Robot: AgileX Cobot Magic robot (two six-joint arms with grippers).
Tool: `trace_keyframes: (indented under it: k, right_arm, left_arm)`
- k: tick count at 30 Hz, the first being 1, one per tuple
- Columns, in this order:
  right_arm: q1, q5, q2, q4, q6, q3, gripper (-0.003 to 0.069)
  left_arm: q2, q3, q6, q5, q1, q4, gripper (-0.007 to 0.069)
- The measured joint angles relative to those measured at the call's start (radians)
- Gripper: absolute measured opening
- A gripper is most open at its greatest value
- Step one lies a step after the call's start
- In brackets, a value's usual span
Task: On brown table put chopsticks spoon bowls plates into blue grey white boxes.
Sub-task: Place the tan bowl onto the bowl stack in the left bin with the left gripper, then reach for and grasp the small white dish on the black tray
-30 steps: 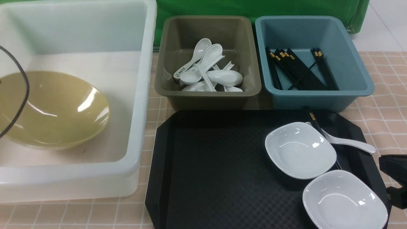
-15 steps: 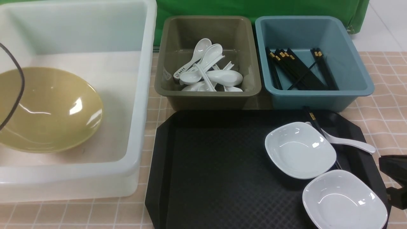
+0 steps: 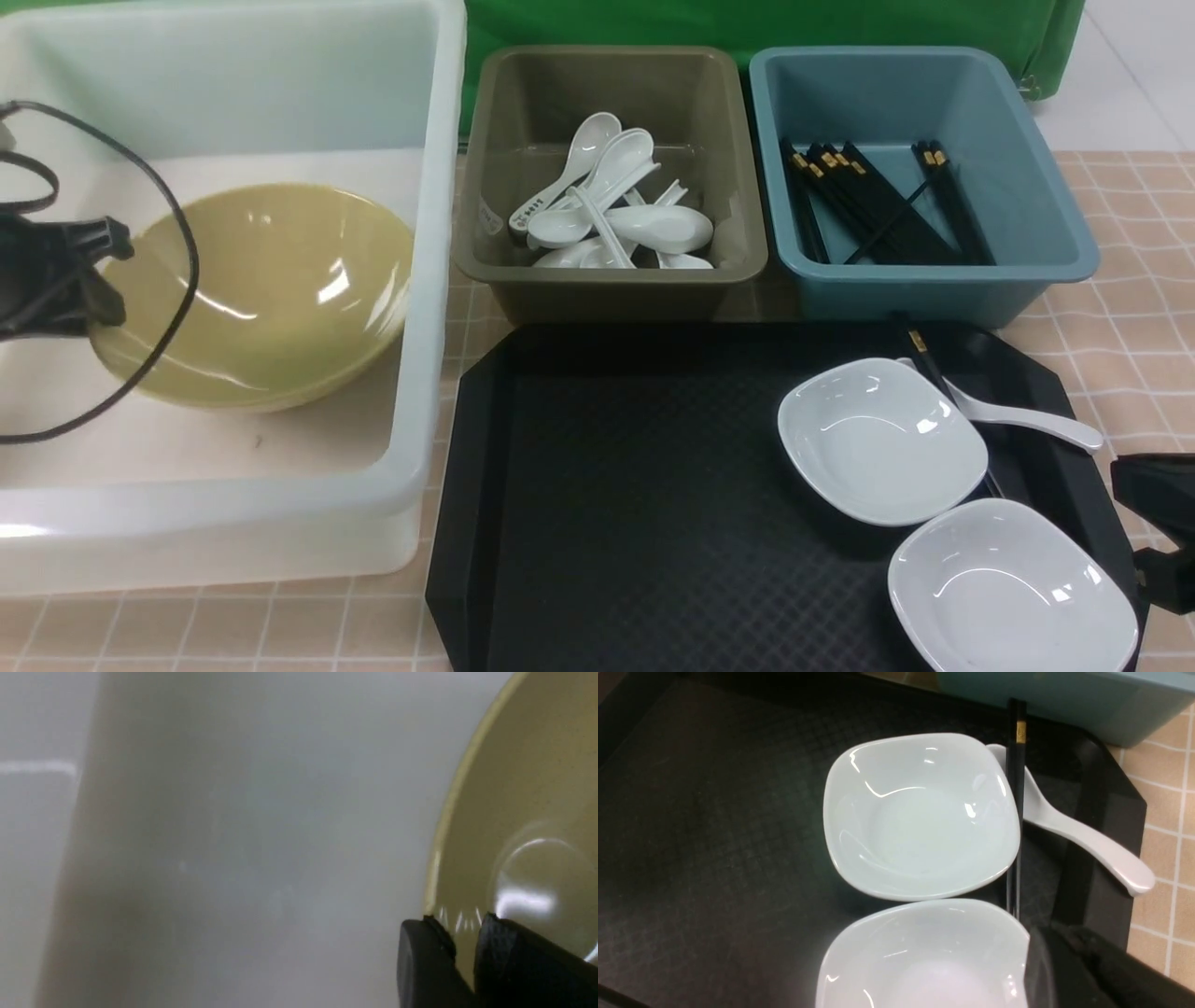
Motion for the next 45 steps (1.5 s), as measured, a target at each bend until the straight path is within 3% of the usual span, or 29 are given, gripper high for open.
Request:
trace_keyframes:
  k: [3, 5, 8, 11, 14, 18, 23, 28, 33, 39, 45]
  right_arm:
    - [0.000, 0.000, 0.000, 0.000, 0.000, 0.000, 0.0050]
    - [0.000, 0.000, 0.000, 0.000, 0.000, 0.000, 0.0050]
    - [0.000, 0.000, 0.000, 0.000, 0.000, 0.000, 0.0050]
    - [0.000, 0.000, 0.000, 0.000, 0.000, 0.000, 0.0050]
    - [0.000, -0.006, 0.000, 0.000, 0.000, 0.000, 0.0050]
    - [0.000, -0.008, 0.000, 0.000, 0.005, 0.000, 0.0050]
    - [0.000, -0.008, 0.000, 0.000, 0.013, 0.000, 0.0050]
    - [0.000, -0.008, 0.000, 0.000, 0.021, 0.000, 0.0050]
    - [0.000, -0.008, 0.000, 0.000, 0.025, 0.000, 0.0050]
    - [0.000, -0.006, 0.000, 0.008, 0.027, 0.000, 0.0050]
    - [0.000, 0.091, 0.039, 0.010, -0.010, 0.000, 0.0095]
  left_arm:
    - [-0.012, 0.000, -0.068, -0.005, 0.000, 0.070, 0.0117]
    - [-0.033, 0.000, -0.113, -0.007, 0.000, 0.112, 0.0167]
    - [-0.051, 0.000, -0.119, -0.010, -0.008, 0.064, 0.0267]
    - [-0.055, 0.000, -0.026, -0.006, -0.049, -0.041, 0.0337]
    - [-0.025, 0.000, 0.078, -0.024, -0.120, -0.132, 0.0351]
    - [0.050, 0.000, 0.104, -0.098, -0.171, -0.145, 0.0337]
    - [0.126, 0.000, -0.103, -0.064, -0.171, 0.082, 0.0330]
    - [0.100, -0.007, -0.378, 0.102, -0.162, 0.455, 0.0330]
    - [0.044, -0.007, -0.506, 0.176, -0.147, 0.632, 0.0330]
    - [-0.034, -0.007, -0.567, 0.173, -0.139, 0.663, 0.0330]
    - [-0.234, -0.007, -0.502, 0.086, -0.207, 0.560, 0.0330]
